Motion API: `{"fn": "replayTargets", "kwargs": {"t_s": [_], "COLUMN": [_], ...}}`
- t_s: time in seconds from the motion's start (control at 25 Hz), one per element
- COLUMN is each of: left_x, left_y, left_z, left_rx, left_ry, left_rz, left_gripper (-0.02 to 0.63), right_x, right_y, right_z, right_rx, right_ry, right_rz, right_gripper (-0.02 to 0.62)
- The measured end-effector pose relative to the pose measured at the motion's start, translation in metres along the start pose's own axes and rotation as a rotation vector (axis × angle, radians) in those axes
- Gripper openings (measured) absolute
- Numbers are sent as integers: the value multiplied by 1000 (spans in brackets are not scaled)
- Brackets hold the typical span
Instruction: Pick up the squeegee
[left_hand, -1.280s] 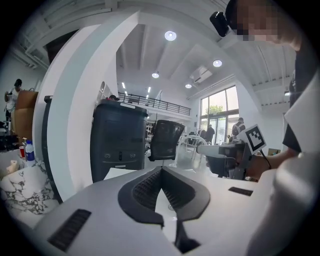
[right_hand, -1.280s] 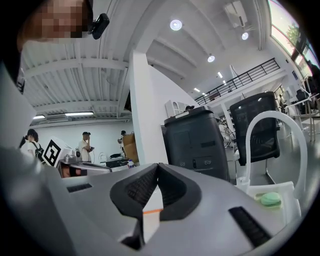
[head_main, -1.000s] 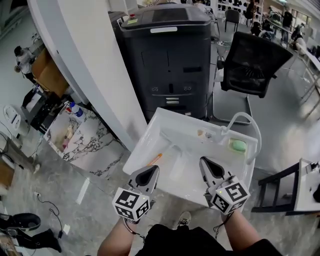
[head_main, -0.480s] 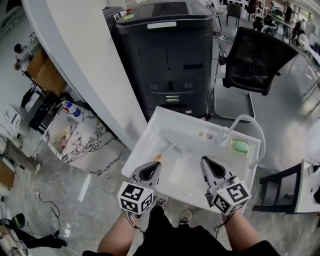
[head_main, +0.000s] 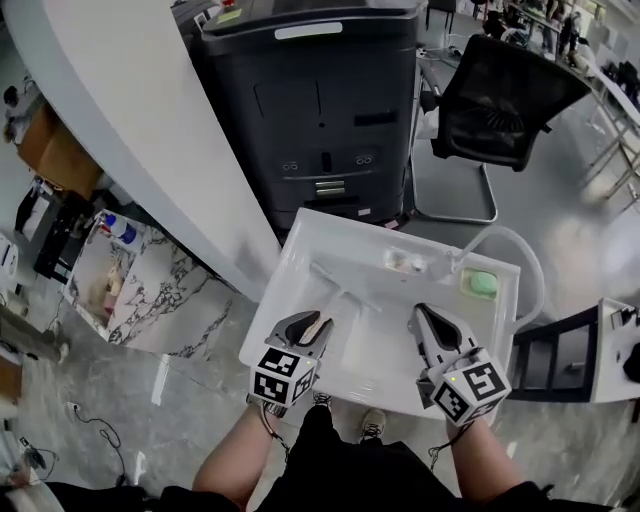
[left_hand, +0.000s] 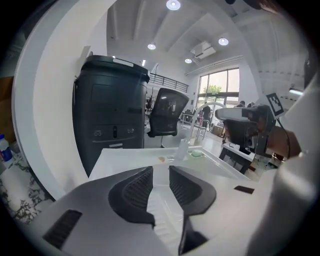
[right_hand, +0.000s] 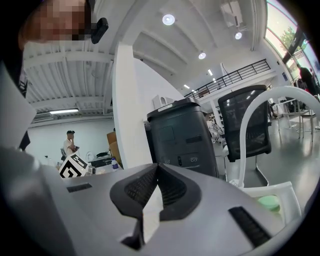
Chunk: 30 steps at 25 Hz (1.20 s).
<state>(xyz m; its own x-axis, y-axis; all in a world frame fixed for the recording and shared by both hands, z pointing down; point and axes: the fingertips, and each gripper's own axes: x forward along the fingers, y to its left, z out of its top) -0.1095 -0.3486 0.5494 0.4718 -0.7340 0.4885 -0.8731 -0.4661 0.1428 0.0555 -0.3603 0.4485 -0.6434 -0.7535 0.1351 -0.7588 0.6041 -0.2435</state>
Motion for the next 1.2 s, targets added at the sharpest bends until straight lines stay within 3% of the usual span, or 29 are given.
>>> {"fn": "replayTargets", "kwargs": {"t_s": [0.2,0.6,1.2], "left_x": [28,79,152], "left_y": [22,48,64], "left_z": [-24,-69,-120], "left_rx": [11,30,109], "left_ry": [95,256,455], "left_rz": [-50,-137,-159], "left_gripper": [155,167,176], "right_x": [14,26,8], "right_y": [-4,-14,-47], "right_z": [-5,-25,-49], "right_rx": [3,31,80], "right_ry": [16,63,94], "right_rz": [-52,-164,-314], "right_gripper": [17,17,17]}}
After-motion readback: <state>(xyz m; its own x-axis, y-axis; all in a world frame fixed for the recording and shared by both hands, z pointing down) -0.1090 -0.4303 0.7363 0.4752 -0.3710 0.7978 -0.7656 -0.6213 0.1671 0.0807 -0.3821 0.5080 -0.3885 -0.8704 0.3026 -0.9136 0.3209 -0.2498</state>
